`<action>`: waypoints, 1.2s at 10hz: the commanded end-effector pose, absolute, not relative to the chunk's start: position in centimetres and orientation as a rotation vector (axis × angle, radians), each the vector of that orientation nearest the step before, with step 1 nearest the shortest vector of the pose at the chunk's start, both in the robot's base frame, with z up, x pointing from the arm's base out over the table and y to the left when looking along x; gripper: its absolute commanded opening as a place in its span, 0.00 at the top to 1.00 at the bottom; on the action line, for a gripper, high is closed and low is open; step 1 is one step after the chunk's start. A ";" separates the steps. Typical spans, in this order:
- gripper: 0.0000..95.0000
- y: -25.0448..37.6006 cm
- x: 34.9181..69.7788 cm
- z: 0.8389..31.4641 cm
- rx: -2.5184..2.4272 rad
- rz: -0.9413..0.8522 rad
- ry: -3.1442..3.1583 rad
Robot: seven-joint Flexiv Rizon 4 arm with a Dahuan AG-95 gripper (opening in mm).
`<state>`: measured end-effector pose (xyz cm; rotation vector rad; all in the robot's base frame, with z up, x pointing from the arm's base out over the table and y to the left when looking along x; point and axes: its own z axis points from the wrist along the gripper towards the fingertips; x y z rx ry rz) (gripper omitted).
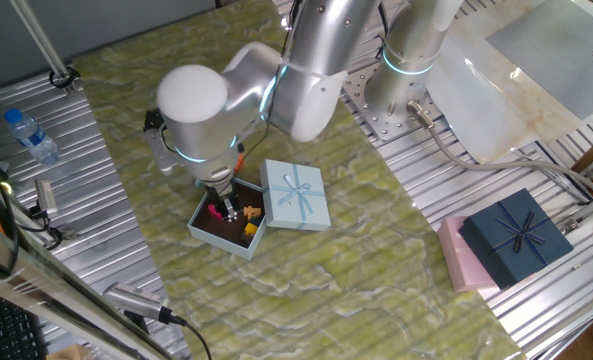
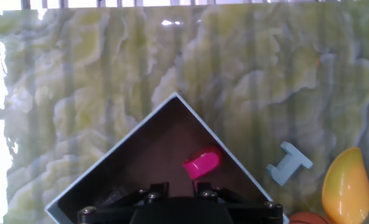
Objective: Take everything out of the gift box
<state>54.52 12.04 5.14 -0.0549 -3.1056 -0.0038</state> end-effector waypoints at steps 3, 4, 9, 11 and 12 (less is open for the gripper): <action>0.80 11.8 54.4 4.2 -0.057 -0.061 -3.080; 0.80 11.8 54.4 4.1 -0.067 -0.064 -3.078; 0.80 11.8 54.4 4.1 -0.114 -0.041 -3.070; 0.80 11.8 54.4 4.1 -0.123 -0.042 -3.079; 0.80 11.8 54.4 4.1 -0.128 -0.043 -3.102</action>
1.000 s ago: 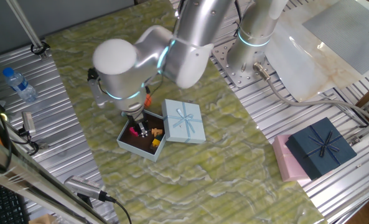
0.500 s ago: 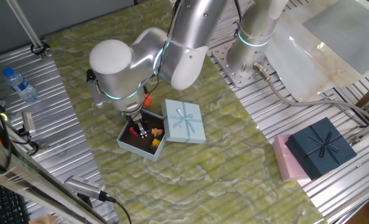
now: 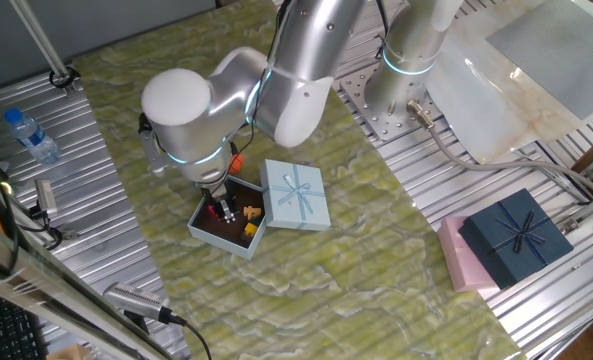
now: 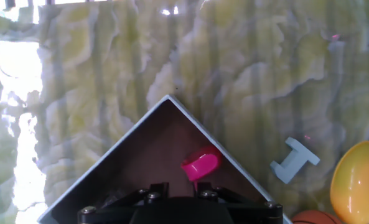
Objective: Take everything out of the gift box
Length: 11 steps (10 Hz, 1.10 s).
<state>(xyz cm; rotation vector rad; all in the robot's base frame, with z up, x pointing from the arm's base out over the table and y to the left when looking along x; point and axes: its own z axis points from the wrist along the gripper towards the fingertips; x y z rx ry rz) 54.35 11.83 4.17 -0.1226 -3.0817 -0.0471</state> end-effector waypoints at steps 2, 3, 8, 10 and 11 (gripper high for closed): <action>0.80 11.8 54.4 4.1 -0.133 -0.068 -3.116; 0.80 11.8 54.4 4.1 -0.141 -0.061 -3.118; 0.80 11.8 54.4 4.1 -0.165 -0.030 -3.161; 0.80 12.0 54.3 4.2 -0.171 -0.020 -3.153; 0.80 12.4 54.0 4.2 -0.175 -0.030 -3.150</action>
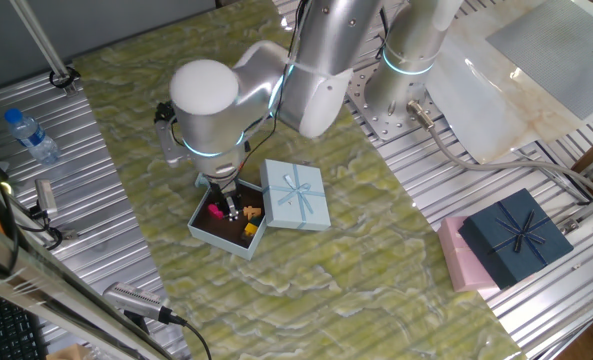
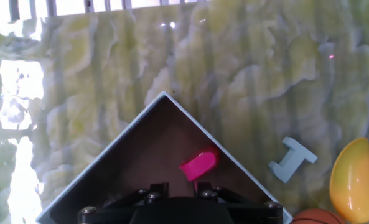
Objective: Take everything out of the gift box
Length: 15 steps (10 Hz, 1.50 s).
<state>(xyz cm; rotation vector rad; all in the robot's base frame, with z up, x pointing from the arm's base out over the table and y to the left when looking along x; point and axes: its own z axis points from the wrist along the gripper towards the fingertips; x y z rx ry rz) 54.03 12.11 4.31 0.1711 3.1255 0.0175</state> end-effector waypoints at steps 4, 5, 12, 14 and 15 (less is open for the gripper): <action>0.80 13.2 53.4 3.2 0.188 0.032 3.126; 0.80 13.1 53.4 2.6 0.196 0.033 3.126; 0.60 13.3 53.5 2.6 0.228 0.007 3.173; 0.60 13.1 53.3 2.9 0.245 0.032 3.218; 0.60 13.1 53.3 2.9 0.252 0.032 3.234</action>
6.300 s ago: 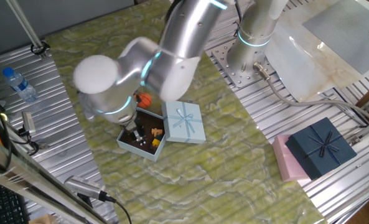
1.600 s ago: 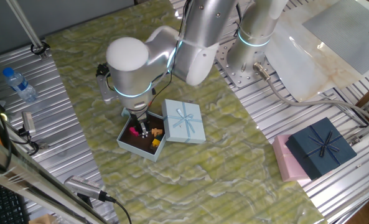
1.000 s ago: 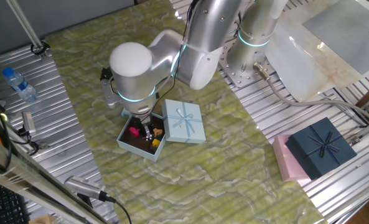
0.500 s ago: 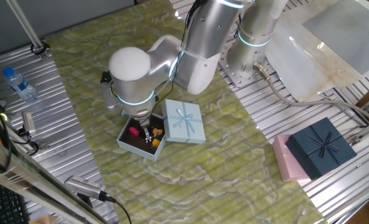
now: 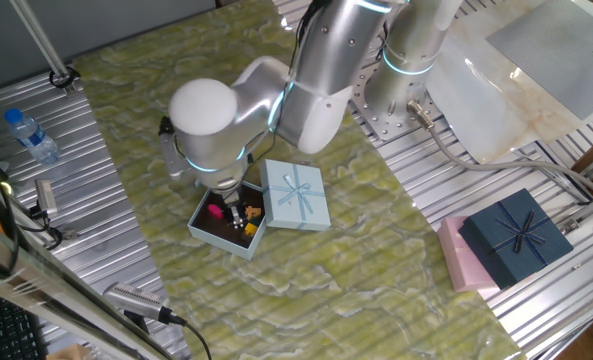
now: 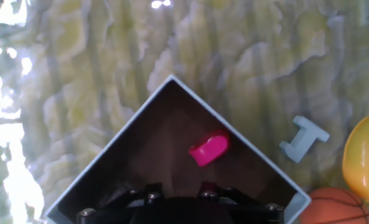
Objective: Take everything out of the gift box
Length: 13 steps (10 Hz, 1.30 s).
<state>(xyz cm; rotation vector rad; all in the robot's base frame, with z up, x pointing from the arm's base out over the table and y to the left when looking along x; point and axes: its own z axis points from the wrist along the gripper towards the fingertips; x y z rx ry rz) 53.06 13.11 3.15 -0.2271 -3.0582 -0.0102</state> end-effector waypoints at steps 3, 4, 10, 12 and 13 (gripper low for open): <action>0.80 13.1 53.3 2.9 -0.249 -0.032 -2.985; 0.80 13.1 53.3 2.9 -0.248 -0.034 -2.970; 0.60 12.8 53.1 2.7 -0.213 -0.036 -2.990; 0.80 12.8 53.1 2.7 -0.192 -0.022 -2.999; 0.80 12.8 53.1 2.7 -0.197 -0.007 -3.030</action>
